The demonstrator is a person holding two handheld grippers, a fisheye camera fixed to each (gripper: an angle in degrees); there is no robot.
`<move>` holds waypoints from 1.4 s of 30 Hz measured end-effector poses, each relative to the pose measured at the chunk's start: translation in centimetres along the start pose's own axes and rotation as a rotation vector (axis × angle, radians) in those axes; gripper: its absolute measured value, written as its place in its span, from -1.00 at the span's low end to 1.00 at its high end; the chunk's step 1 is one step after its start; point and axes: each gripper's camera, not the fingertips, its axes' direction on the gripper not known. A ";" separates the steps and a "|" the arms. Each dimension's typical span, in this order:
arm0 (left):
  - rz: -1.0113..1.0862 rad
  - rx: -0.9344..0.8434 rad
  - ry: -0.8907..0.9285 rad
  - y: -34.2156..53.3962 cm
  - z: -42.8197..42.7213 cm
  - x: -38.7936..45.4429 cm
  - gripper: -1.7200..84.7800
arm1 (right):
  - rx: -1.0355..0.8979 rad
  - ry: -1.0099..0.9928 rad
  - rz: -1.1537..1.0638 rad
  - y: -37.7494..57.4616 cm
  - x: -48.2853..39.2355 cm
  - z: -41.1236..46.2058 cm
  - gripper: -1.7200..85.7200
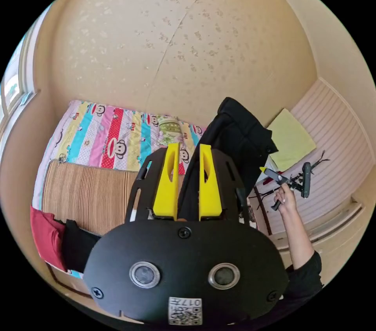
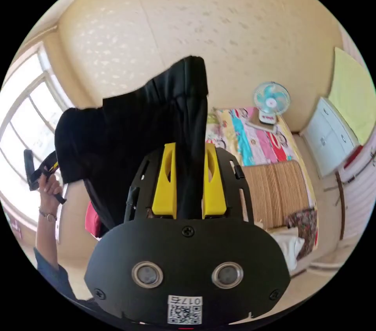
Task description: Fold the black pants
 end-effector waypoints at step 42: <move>0.330 -1.003 -0.211 18.4 25.5 -20.4 -0.66 | -0.776 -0.437 0.185 70.6 41.7 6.6 -0.67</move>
